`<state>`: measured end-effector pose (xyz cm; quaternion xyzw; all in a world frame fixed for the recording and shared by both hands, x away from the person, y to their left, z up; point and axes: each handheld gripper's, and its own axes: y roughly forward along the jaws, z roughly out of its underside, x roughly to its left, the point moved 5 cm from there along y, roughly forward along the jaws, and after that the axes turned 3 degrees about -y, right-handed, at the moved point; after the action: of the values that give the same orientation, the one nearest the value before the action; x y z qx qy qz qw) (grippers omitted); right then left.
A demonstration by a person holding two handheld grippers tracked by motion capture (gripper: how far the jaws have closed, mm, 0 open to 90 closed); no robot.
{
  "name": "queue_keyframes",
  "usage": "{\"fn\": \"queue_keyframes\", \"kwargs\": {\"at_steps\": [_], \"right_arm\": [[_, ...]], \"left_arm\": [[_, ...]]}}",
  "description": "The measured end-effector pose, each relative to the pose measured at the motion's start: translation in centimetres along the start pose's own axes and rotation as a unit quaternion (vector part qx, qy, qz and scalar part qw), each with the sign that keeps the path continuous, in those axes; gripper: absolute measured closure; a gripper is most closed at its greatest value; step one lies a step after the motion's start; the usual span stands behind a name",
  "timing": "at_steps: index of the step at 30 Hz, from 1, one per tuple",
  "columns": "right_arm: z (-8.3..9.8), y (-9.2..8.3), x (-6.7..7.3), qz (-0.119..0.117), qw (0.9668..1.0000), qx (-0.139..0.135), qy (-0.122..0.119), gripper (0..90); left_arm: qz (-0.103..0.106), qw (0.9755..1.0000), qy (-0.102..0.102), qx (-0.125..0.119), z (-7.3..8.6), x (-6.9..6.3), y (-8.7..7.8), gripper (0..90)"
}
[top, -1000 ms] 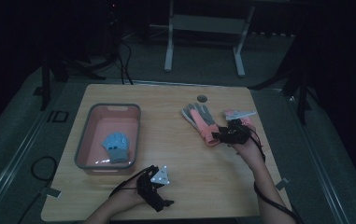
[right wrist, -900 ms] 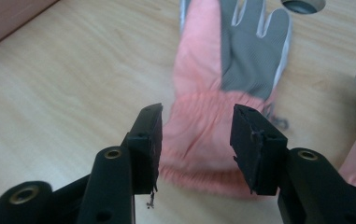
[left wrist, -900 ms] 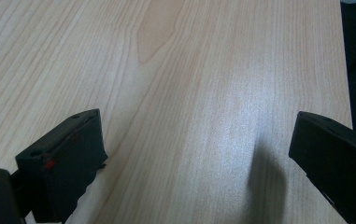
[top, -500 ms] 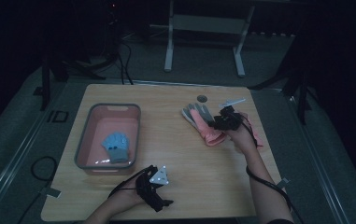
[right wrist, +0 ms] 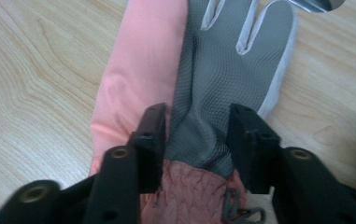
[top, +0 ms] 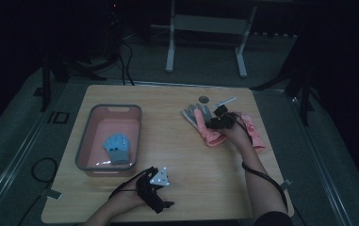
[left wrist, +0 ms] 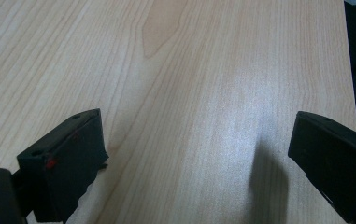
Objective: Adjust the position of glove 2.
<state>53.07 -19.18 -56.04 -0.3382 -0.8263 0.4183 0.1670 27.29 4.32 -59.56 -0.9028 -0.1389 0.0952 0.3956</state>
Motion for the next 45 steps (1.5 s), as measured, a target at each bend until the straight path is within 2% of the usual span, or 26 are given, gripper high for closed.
{"fn": "queue_keyframes", "kwargs": {"at_steps": [1, 2, 4, 5, 6, 8, 11, 15, 17, 19, 22, 23, 26, 29, 30, 35, 37, 38, 45], "right_arm": [[0.1, 0.1, 0.2, 0.0, 1.0, 0.002, 0.005, 66.6], [0.1, 0.1, 0.3, 0.007, 1.0, 0.001, 0.003, 79.3], [0.1, 0.0, 0.3, 0.014, 0.9999, 0.002, 0.002, 81.8], [0.0, -0.2, 0.7, 0.013, 0.9995, -0.004, 0.03, 87.0], [-0.1, -0.5, 0.9, 0.01, 0.9989, -0.009, 0.044, 87.5], [-0.3, -1.0, 1.4, 0.017, 0.9982, -0.017, 0.055, 87.9], [-0.2, -2.0, 2.5, 0.027, 0.9975, -0.019, 0.063, 88.1], [-0.3, -3.8, 3.9, 0.035, 0.9954, -0.034, 0.082, 88.2], [-0.2, -5.0, 4.7, 0.043, 0.9928, -0.049, 0.1, 88.2], [-0.1, -5.8, 5.6, 0.051, 0.9912, -0.055, 0.109, 88.2], [0.4, -6.8, 6.5, 0.057, 0.9892, -0.06, 0.121, 88.2], [0.7, -7.2, 6.8, 0.056, 0.9873, -0.065, 0.134, 88.2], [1.6, -7.9, 7.8, 0.062, 0.985, -0.071, 0.145, 88.2], [2.5, -8.5, 8.9, 0.07, 0.9805, -0.083, 0.164, 88.2], [2.7, -8.7, 9.3, 0.068, 0.9771, -0.091, 0.18, 88.2], [3.7, -8.3, 10.7, 0.07, 0.9712, -0.103, 0.203, 88.1], [4.2, -7.8, 10.9, 0.079, 0.9701, -0.097, 0.208, 88.1], [4.5, -7.5, 10.9, 0.083, 0.9686, -0.095, 0.214, 88.1], [6.4, -5.6, 11.1, 0.098, 0.9683, -0.065, 0.22, 87.4]], "left_arm": [[0.0, 1.0, 0.002, 0.001, 0.0, 0.0, 0.0, 4.0], [0.0, 1.0, 0.002, 0.0, 0.0, 0.0, 0.0, 4.0], [-0.001, 1.0, 0.003, 0.0, 0.0, 0.0, 0.0, 4.0], [-0.001, 1.0, 0.002, 0.0, 0.0, 0.0, 0.0, 4.1], [-0.002, 1.0, 0.002, 0.0, 0.0, 0.0, 0.0, 4.1], [-0.001, 1.0, -0.002, -0.002, 0.0, 0.1, 0.0, 4.0], [-0.003, 1.0, -0.002, -0.003, 0.0, 0.1, 0.0, 4.1], [-0.004, 1.0, -0.003, -0.003, 0.0, 0.1, 0.0, 4.0], [-0.007, 1.0, -0.003, -0.001, 0.0, 0.2, 0.0, 4.0], [-0.005, 1.0, -0.008, 0.0, 0.1, 0.1, 0.0, 4.0], [-0.009, 1.0, -0.001, 0.001, 0.1, 0.0, 0.0, 4.0], [-0.009, 1.0, -0.001, 0.001, 0.1, 0.0, 0.0, 4.0], [-0.009, 1.0, 0.002, -0.003, -0.1, -0.1, -0.1, 4.0], [-0.011, 0.9999, 0.003, -0.003, -0.1, -0.1, -0.1, 4.0], [-0.01, 0.9999, 0.003, -0.004, -0.2, -0.1, -0.1, 4.0], [-0.013, 0.9999, 0.009, -0.001, -0.3, -0.2, -0.1, 4.0], [-0.013, 0.9999, 0.01, -0.002, -0.3, -0.2, -0.1, 4.0], [-0.013, 0.9999, 0.012, -0.001, -0.3, -0.2, -0.1, 4.0], [-0.01, 0.9999, 0.012, -0.002, -0.2, -0.2, -0.1, 4.0]]}}
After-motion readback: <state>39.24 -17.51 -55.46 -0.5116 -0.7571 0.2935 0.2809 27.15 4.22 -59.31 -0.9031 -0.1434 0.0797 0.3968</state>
